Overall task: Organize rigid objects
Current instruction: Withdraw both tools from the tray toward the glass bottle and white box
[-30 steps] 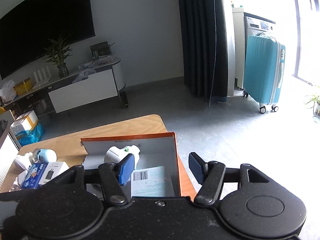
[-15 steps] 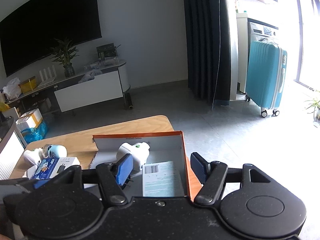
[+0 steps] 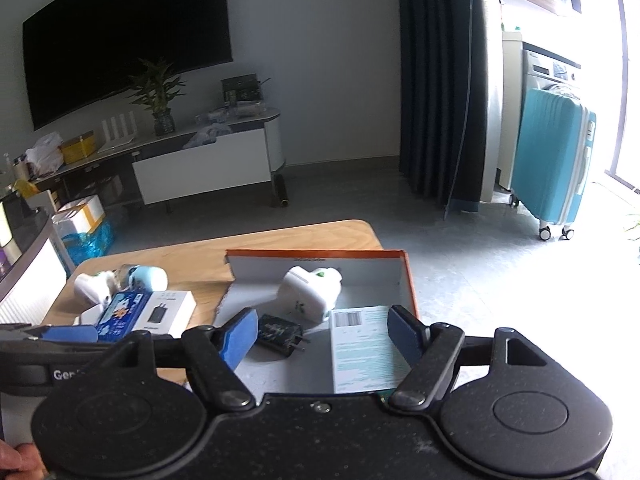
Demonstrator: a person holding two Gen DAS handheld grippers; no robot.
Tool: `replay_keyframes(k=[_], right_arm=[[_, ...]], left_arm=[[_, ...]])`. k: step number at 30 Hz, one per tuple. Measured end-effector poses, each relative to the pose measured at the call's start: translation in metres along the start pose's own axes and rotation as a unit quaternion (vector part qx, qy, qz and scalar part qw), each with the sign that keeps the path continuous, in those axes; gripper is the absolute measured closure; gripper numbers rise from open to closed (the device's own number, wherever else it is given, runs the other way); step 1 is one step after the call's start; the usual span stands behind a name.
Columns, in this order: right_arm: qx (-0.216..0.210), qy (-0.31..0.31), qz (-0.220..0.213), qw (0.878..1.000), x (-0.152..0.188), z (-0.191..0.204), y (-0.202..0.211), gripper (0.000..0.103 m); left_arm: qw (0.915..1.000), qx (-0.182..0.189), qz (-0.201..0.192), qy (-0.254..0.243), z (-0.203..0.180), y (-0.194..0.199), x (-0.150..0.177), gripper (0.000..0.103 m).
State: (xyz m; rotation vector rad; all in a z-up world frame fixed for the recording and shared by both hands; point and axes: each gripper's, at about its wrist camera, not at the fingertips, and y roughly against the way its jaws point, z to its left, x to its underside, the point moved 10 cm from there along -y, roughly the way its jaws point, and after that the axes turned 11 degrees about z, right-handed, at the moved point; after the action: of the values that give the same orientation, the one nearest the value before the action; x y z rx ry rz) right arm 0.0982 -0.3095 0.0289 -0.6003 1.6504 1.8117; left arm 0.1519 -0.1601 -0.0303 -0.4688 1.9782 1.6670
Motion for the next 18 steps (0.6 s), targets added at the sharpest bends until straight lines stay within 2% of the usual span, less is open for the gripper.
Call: replay_keyframes(k=[18], right_arm=[[-0.041, 0.053, 0.02, 0.998, 0.008, 0.07, -0.007, 0.016]], left_arm=[[0.9982, -0.031, -0.016, 0.048, 0.064, 0.023, 0.006, 0.004]])
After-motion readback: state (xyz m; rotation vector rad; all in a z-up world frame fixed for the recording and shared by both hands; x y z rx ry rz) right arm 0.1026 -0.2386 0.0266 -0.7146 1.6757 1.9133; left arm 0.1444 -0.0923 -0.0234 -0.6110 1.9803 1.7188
